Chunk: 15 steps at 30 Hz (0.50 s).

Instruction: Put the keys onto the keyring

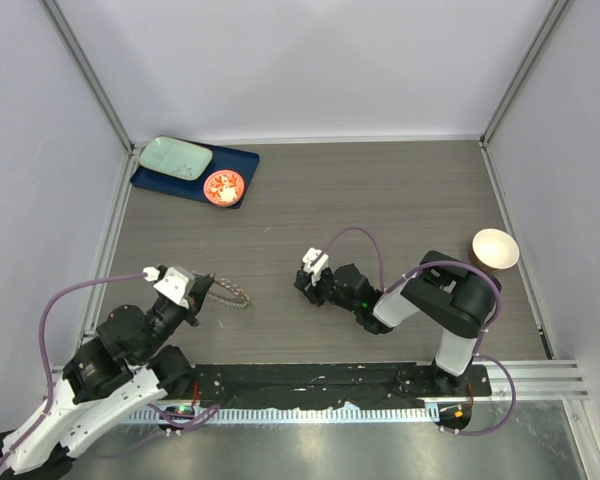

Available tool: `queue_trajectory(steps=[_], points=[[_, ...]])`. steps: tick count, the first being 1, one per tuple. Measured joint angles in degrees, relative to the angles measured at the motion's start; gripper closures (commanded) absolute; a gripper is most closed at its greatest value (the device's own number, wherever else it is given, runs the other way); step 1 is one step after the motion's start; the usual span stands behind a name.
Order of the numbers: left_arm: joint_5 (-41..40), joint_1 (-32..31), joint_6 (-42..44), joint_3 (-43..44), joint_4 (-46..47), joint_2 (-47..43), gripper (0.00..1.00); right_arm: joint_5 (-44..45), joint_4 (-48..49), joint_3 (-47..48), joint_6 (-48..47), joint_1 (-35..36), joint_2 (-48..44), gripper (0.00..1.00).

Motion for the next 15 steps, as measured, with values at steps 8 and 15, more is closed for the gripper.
queue_trajectory(steps=[8, 15], points=[[0.0, 0.0, 0.0, 0.0, 0.0, 0.0, 1.0, 0.0, -0.5, 0.0, 0.0, 0.0, 0.0, 0.7], [0.0, 0.0, 0.0, 0.0, 0.0, 0.0, 1.0, 0.2, -2.0, 0.0, 0.0, 0.0, 0.0, 0.74]])
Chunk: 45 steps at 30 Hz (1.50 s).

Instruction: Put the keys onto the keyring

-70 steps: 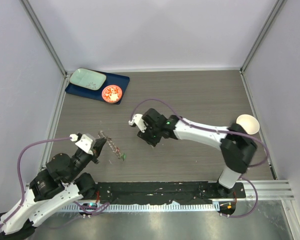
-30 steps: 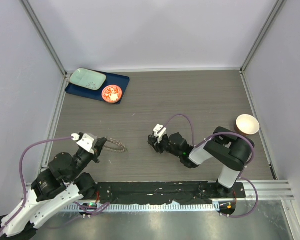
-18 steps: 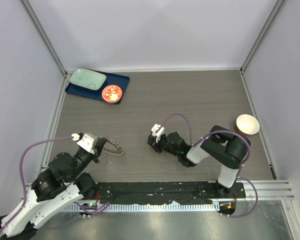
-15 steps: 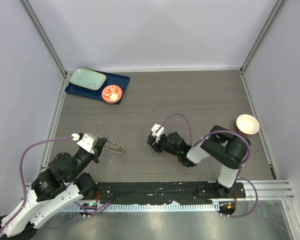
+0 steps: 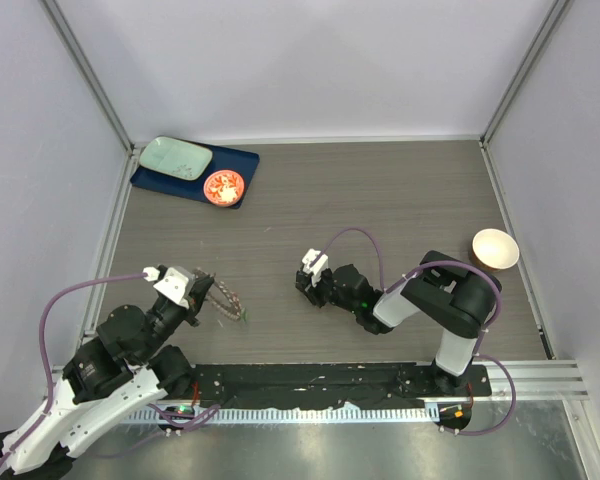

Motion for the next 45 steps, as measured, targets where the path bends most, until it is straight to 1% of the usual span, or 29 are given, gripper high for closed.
queue_trajectory(steps=[7, 10, 11, 12, 20, 26, 32, 36, 42, 45], points=[[0.0, 0.0, 0.0, 0.0, 0.0, 0.0, 1.0, 0.2, -0.4, 0.3, 0.0, 0.0, 0.0, 0.83], [0.0, 0.1, 0.0, 0.0, 0.0, 0.0, 1.0, 0.3, -0.8, 0.8, 0.0, 0.0, 0.0, 0.92], [0.0, 0.1, 0.0, 0.0, 0.0, 0.0, 1.0, 0.3, -0.9, 0.8, 0.0, 0.0, 0.0, 0.97], [0.0, 0.2, 0.0, 0.0, 0.0, 0.0, 1.0, 0.3, -0.9, 0.9, 0.0, 0.0, 0.0, 0.99], [0.5, 0.3, 0.0, 0.0, 0.0, 0.0, 1.0, -0.4, -1.4, 0.9, -0.3, -0.1, -0.3, 0.99], [2.0, 0.3, 0.2, 0.0, 0.1, 0.0, 1.0, -2.4, -8.1, 1.0, -2.1, -0.1, -6.3, 0.99], [5.7, 0.3, 1.6, -0.2, 1.1, 1.4, 1.0, -5.8, -20.4, 4.6, -4.7, -0.1, -16.3, 0.99], [10.0, 0.3, 3.4, -0.2, 2.6, 3.6, 1.0, -7.7, -32.4, 9.2, -7.2, -0.1, -24.2, 0.99], [19.5, 0.3, 6.7, 0.4, 5.1, 11.1, 1.0, -9.7, -50.0, 16.3, -9.8, -0.1, -34.6, 0.99], [25.8, 0.3, 9.1, 1.3, 7.3, 16.3, 1.0, -10.4, -60.3, 21.2, -11.2, 0.0, -39.2, 0.99]])
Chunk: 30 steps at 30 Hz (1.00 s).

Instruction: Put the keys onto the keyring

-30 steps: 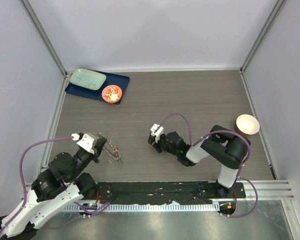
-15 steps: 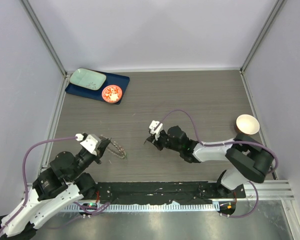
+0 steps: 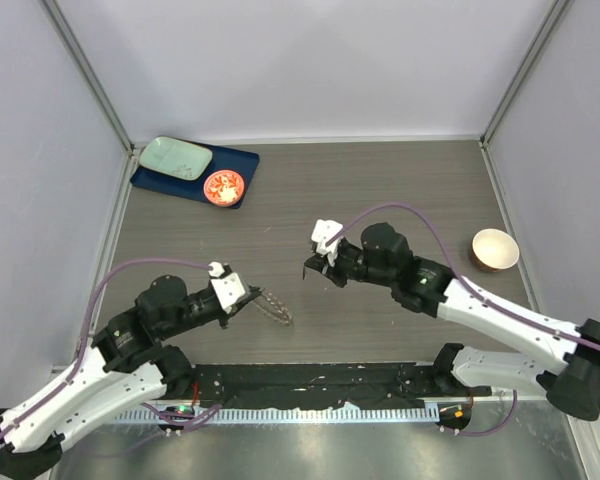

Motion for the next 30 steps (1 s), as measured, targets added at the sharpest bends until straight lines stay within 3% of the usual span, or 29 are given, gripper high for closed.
queue_trajectory(steps=[7, 12, 19, 30], points=[[14.4, 0.1, 7.8, 4.5, 5.1, 11.7, 1.0, -0.6, -18.1, 10.7, -3.8, 0.1, -6.7, 0.99], [21.1, 0.1, 13.3, 6.0, 9.0, 18.8, 1.0, -0.7, -25.9, 11.5, -6.3, 0.4, -10.5, 0.99], [25.6, 0.1, 15.6, 5.8, 14.7, 26.8, 1.0, -0.5, -27.6, 4.4, -8.2, 1.9, -17.3, 0.99], [28.0, 0.1, 2.7, -4.9, 38.2, 29.5, 1.0, 8.8, -23.7, -5.2, -9.6, 9.8, -22.8, 0.99]])
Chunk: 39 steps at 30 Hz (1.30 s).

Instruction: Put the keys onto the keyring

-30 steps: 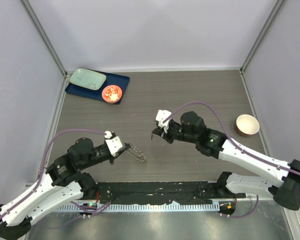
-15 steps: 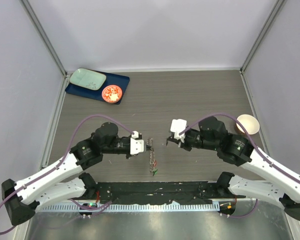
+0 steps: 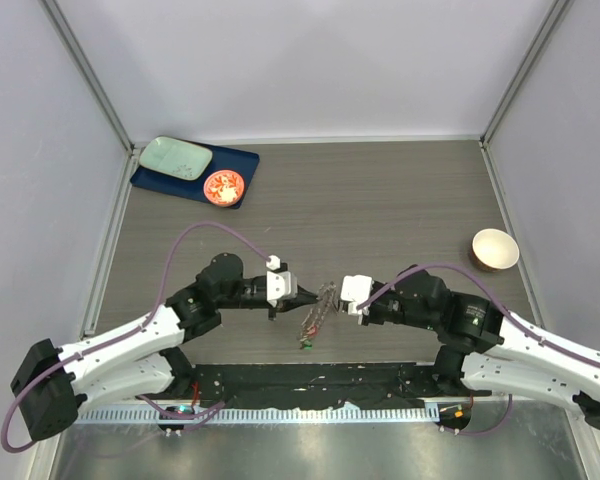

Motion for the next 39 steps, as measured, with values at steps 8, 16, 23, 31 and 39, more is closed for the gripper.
queue_trajectory(steps=[8, 16, 23, 31, 39], points=[[2.1, 0.0, -4.8, -0.7, 6.0, 3.8, 1.0, 5.4, 2.5, -1.2, -0.9, 2.8, -0.5, 0.99], [3.1, 0.0, -5.0, -0.7, 6.3, 5.2, 1.0, 6.0, 2.7, -1.4, -1.3, 3.7, -0.4, 0.99], [3.2, 0.0, -4.7, -0.7, 6.2, 5.2, 1.0, 5.4, 2.7, -1.4, -1.5, 4.1, 0.2, 0.99], [3.3, 0.0, -4.6, -0.7, 5.5, 5.2, 1.0, 5.0, 2.7, -1.4, -1.5, 4.6, 0.2, 0.99], [3.5, 0.0, -4.6, -0.5, 5.1, 5.2, 1.0, 4.5, 2.7, -1.4, -1.5, 4.9, 0.9, 0.99]])
